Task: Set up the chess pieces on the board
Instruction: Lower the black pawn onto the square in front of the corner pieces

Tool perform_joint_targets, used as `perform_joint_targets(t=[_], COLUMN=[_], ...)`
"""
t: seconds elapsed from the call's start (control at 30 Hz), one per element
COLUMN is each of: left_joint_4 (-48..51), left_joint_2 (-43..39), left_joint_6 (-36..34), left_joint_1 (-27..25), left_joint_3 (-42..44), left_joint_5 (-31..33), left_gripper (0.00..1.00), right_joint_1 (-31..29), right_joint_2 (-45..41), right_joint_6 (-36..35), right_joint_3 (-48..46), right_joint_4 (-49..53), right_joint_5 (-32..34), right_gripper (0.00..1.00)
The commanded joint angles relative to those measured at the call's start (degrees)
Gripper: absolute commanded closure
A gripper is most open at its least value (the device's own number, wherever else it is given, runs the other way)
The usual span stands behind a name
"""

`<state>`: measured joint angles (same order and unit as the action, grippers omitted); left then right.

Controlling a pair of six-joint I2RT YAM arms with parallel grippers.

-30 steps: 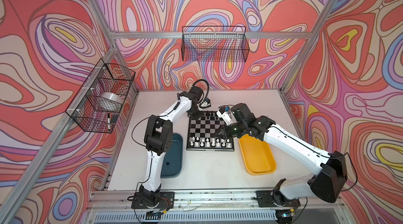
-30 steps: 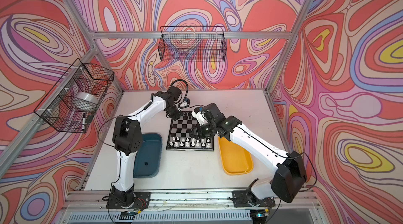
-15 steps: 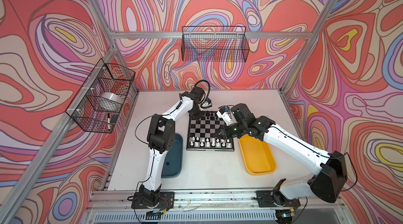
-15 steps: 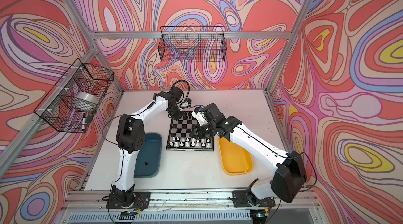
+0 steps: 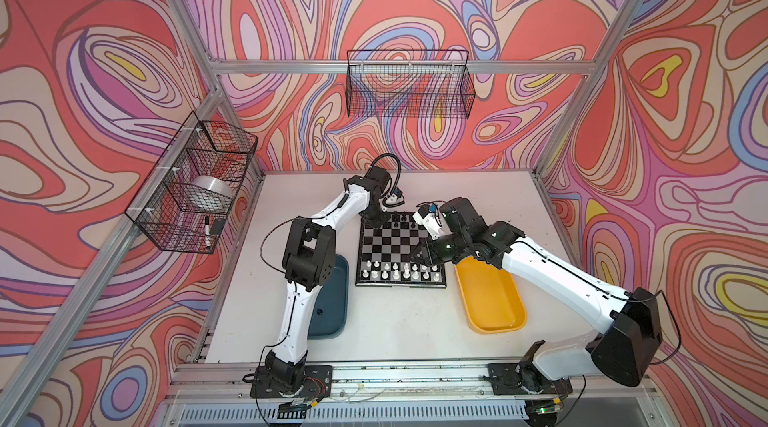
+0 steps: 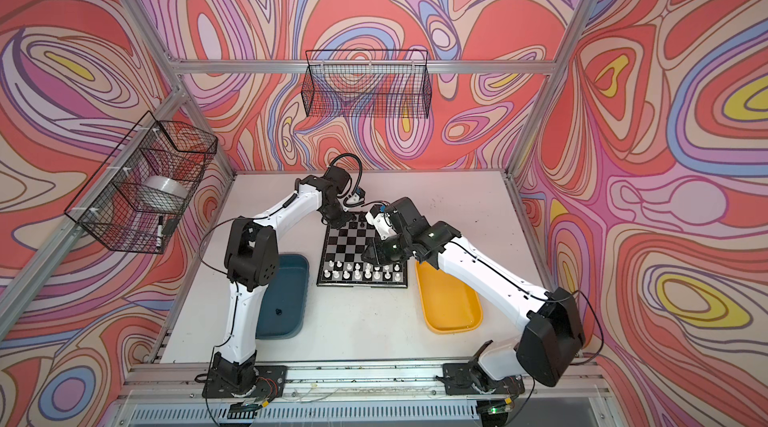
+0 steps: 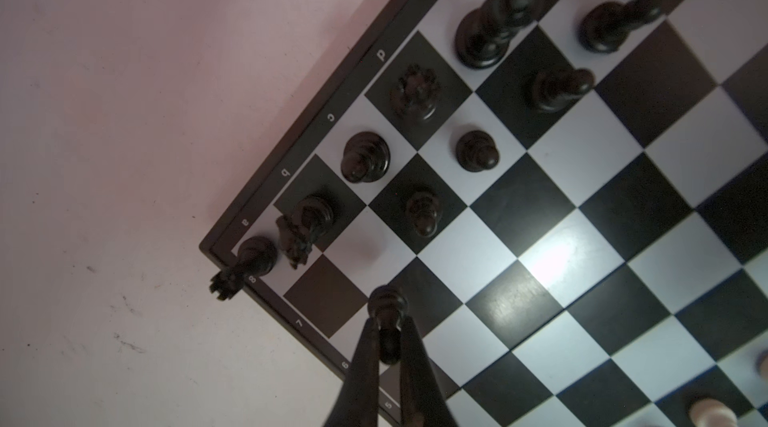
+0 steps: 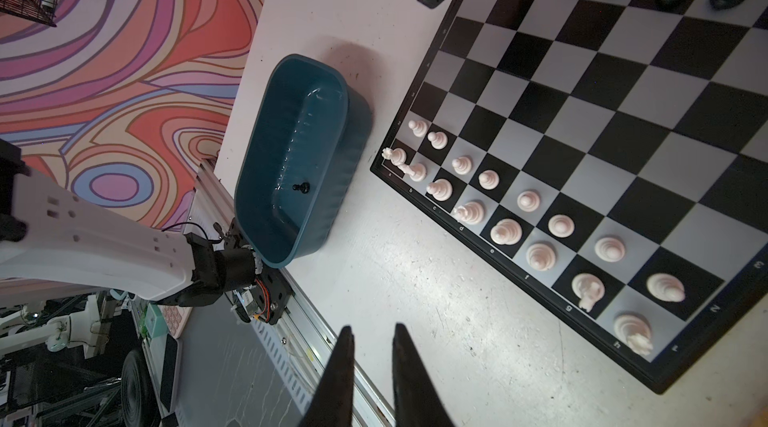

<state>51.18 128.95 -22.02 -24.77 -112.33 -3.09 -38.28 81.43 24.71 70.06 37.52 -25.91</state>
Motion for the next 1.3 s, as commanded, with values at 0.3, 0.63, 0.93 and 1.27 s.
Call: perform_joint_targets(t=[0.3,0.63,0.93,1.27], left_joint_4=[0.5,0.2,0.2,0.0], left_joint_2=[2.9,3.7,4.4,4.5], left_joint_6=[0.0,0.0,0.1,0.3], left_joint_1=[-0.3,-0.3,-0.3,-0.3], left_joint_3=[-2.7,-2.6,-3.0,-3.6], left_joint_5=[1.3,1.4,1.4,1.3], left_gripper=[0.88,0.88,0.87,0.84], right_joint_1=[0.0,0.0,-0.1,0.0], right_joint_2=[-0.9,-0.6,-0.3,0.0], right_joint_6=[0.0,0.0,-0.2,-0.2], right_joint_3=[-0.9,-0.6,-0.7,-0.5], right_joint_4=[0.0,-0.1,-0.1,-0.2], right_joint_5=[0.7,0.7,0.8,0.7], right_gripper=[0.82,0.82,0.82,0.82])
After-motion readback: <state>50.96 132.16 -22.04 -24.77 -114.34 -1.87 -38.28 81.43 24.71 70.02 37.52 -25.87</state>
